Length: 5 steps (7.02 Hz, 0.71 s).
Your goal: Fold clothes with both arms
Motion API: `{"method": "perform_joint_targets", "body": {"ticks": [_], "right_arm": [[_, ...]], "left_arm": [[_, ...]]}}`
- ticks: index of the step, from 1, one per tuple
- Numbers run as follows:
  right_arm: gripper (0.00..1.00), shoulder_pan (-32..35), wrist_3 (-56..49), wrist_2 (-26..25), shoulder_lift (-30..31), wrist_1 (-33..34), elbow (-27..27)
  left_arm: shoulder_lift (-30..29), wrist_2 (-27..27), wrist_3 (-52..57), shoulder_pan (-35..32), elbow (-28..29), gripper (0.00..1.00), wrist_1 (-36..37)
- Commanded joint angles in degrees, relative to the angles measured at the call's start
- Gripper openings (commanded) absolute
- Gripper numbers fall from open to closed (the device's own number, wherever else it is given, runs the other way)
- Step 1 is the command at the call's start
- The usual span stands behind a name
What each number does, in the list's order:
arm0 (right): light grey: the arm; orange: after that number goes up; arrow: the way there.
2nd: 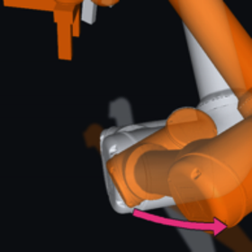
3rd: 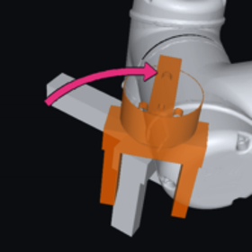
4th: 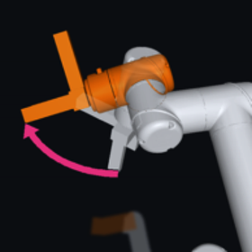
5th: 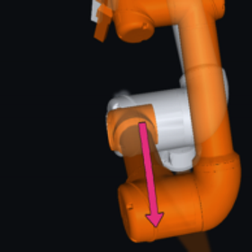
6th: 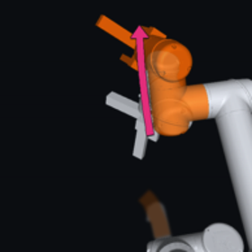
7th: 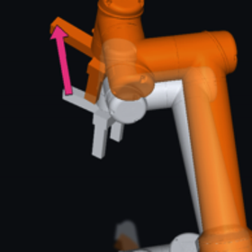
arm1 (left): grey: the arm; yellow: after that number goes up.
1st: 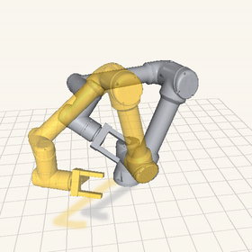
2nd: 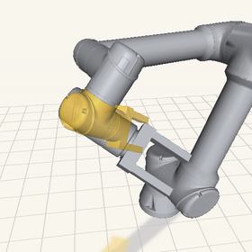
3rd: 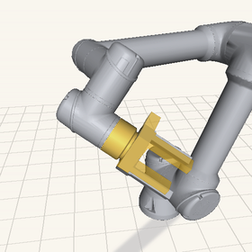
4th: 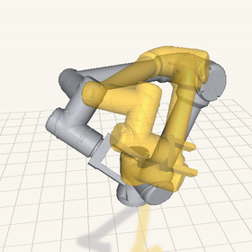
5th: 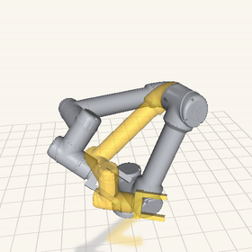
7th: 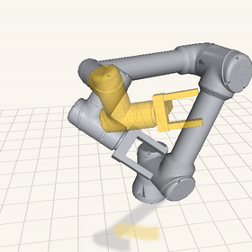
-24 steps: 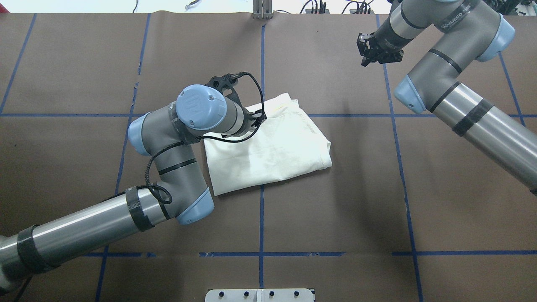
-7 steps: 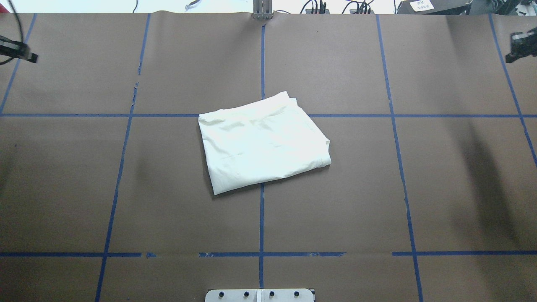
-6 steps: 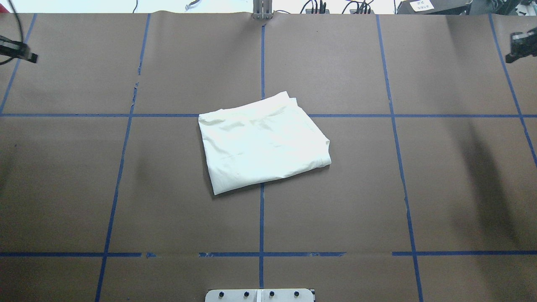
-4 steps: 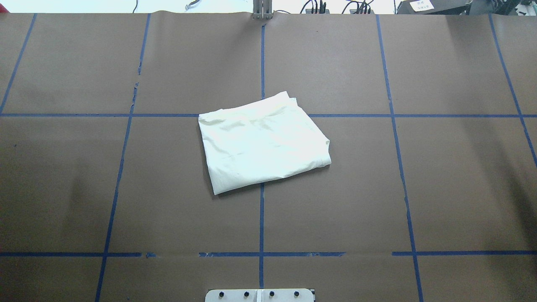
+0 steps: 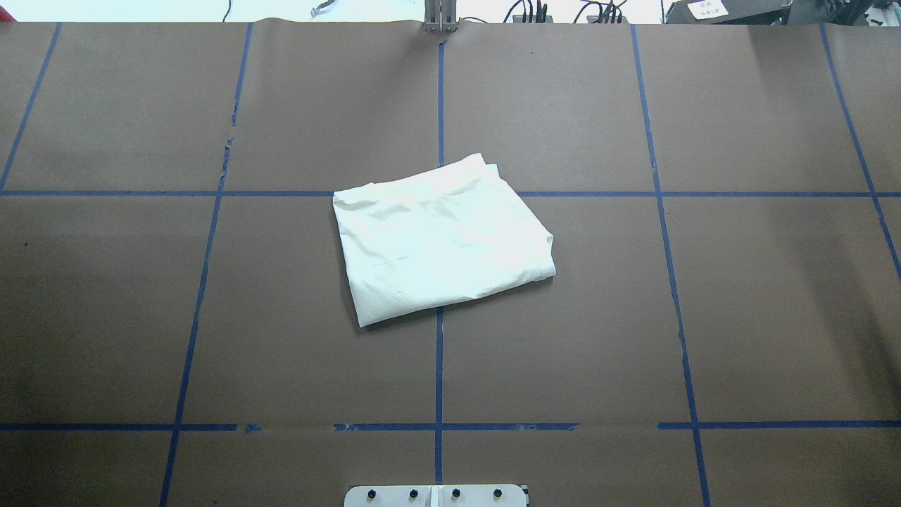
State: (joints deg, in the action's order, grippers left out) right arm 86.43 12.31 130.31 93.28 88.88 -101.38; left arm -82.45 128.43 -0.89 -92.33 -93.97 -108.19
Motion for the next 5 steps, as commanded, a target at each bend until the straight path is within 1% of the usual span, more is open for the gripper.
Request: {"method": "perform_joint_targets", "body": {"ticks": [1, 2, 3, 4, 5], "right_arm": [[1.00, -1.00, -0.18, -0.49, -0.12, 0.07, 0.13], [1.00, -1.09, -0.18, -0.50, 0.06, 0.07, 0.13], [1.00, -1.09, -0.18, 0.11, 0.06, 0.16, 0.04], [1.00, -1.09, -0.26, 0.29, -0.55, 2.42, -0.39], [1.00, -1.09, -0.35, 0.38, -0.64, 3.14, -0.57]], "left_arm": [[1.24, -0.81, -0.17, 0.13, 0.71, 1.00, -0.09], [-0.33, -0.72, -0.25, 0.13, 0.54, 1.00, 1.73], [-2.61, 0.67, -0.26, 0.13, -0.68, 1.00, 9.76], [-4.28, 3.03, -0.17, 0.13, -1.91, 1.00, 16.54], [-4.47, 3.32, -0.17, -0.04, -2.53, 1.00, 17.82]]}}
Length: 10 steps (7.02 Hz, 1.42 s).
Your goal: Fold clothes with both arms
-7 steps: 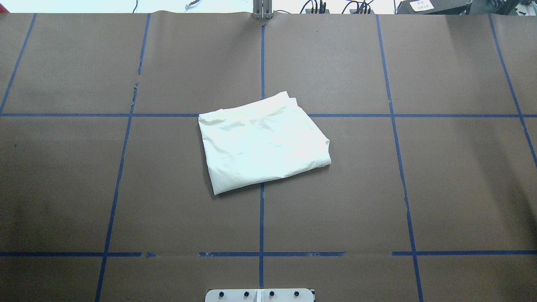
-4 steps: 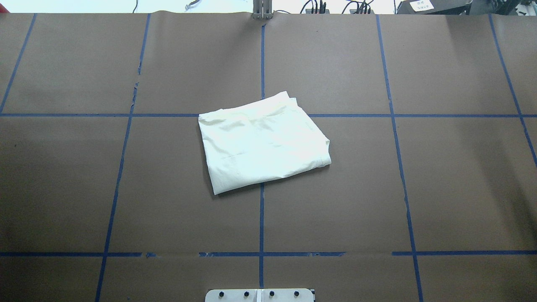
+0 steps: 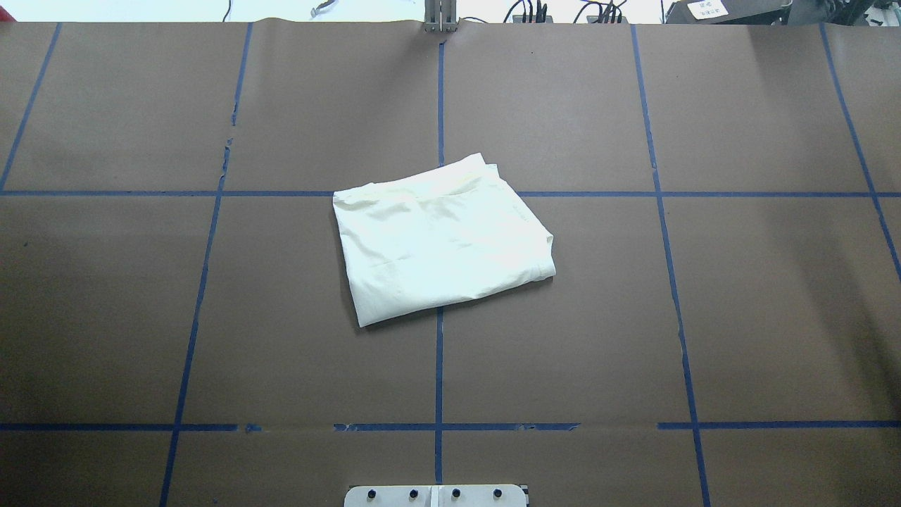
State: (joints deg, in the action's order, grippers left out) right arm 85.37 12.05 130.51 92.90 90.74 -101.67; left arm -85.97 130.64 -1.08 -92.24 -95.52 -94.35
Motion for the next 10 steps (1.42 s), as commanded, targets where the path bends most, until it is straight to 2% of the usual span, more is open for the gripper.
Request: {"method": "perform_joint_targets", "body": {"ticks": [1, 2, 5, 6, 8, 10], "right_arm": [[1.00, -0.03, -0.01, 0.27, -0.09, 1.28, -0.28], [1.00, -0.03, -0.01, 0.27, -0.17, 1.20, -0.37], [1.00, -0.03, 0.17, 0.45, -0.26, 0.76, -0.54], [1.00, -0.11, 0.17, 0.36, -0.17, 0.84, -0.46], [1.00, -0.11, 0.26, 0.45, -0.08, 0.76, -0.20], [1.00, -0.20, 0.26, 0.45, 0.18, 0.76, -0.19]], "left_arm": [[-0.08, 3.63, 0.20, -0.13, -2.38, 1.00, 3.56], [0.19, 5.65, 0.72, -0.05, -2.48, 1.00, 2.77], [2.82, 5.15, 0.73, 0.13, -2.91, 1.00, 0.92], [4.04, 5.23, 0.73, 0.13, -6.05, 1.00, 1.27], [7.12, 5.41, 0.73, 0.57, -6.96, 1.00, 2.49], [7.48, 1.12, 0.64, 0.83, -6.95, 1.00, 2.94]]}}
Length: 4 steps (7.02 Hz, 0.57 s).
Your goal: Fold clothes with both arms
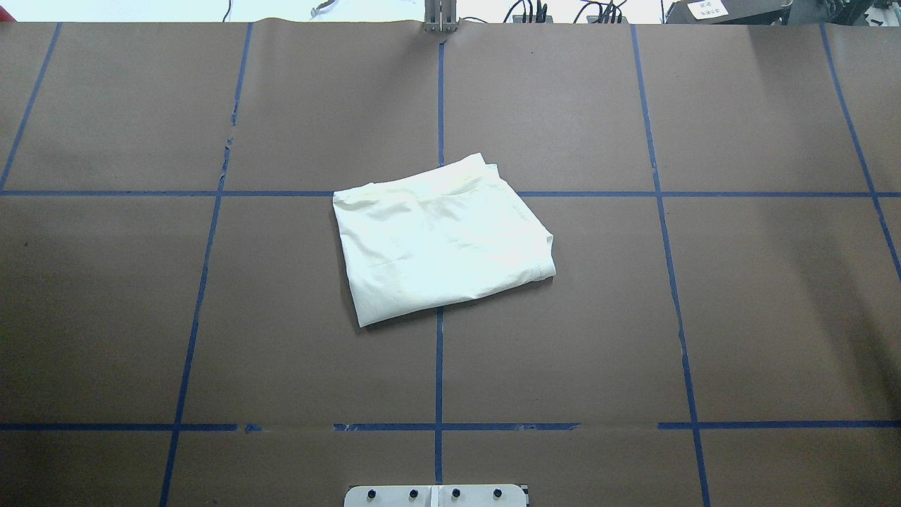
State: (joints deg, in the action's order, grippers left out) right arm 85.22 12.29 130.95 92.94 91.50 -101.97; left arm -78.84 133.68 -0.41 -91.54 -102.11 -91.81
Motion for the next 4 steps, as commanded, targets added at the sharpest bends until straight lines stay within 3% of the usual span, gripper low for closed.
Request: {"method": "perform_joint_targets", "body": {"ticks": [1, 2, 4], "right_arm": [[1.00, -0.05, 0.01, 0.26, 0.31, 0.00, 0.02], [1.00, -0.05, 0.01, 0.53, 0.31, 0.00, 0.10], [1.00, -0.05, 0.01, 0.97, 0.31, 0.00, -0.07]], "left_arm": [[-0.08, -1.84, 0.06, 0.57, 1.46, 1.00, 0.49], [-0.52, -1.93, 0.14, 0.75, 1.21, 1.00, 0.67], [-1.23, -1.93, 0.15, 7.22, 1.56, 1.00, 1.28]]}}
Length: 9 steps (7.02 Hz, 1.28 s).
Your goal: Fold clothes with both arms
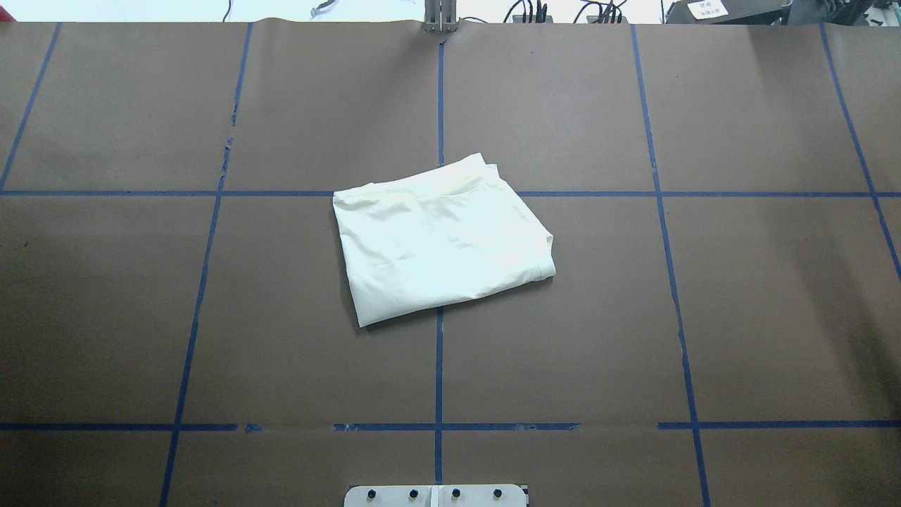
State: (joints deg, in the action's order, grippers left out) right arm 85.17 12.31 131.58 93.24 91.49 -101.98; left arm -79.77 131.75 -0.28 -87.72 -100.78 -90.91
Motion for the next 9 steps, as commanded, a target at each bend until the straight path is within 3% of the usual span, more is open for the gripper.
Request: {"method": "perform_joint_targets", "body": {"ticks": [1, 6, 9], "right_arm": [[1.00, 0.00, 0.00, 1.04, 0.01, -0.17, -0.06], [1.00, 0.00, 0.00, 1.40, 0.01, -0.18, -0.15], [1.00, 0.00, 0.00, 1.40, -0.16, -0.18, -0.24]], "left_arm": [[-0.21, 0.00, 0.01, 3.52, 0.14, 1.00, 1.34], [-0.74, 0.52, 0.01, 2.65, 0.32, 1.00, 6.43], [-0.65, 3.42, 8.10, -1.40, -0.12, 1.00, 8.81]]}}
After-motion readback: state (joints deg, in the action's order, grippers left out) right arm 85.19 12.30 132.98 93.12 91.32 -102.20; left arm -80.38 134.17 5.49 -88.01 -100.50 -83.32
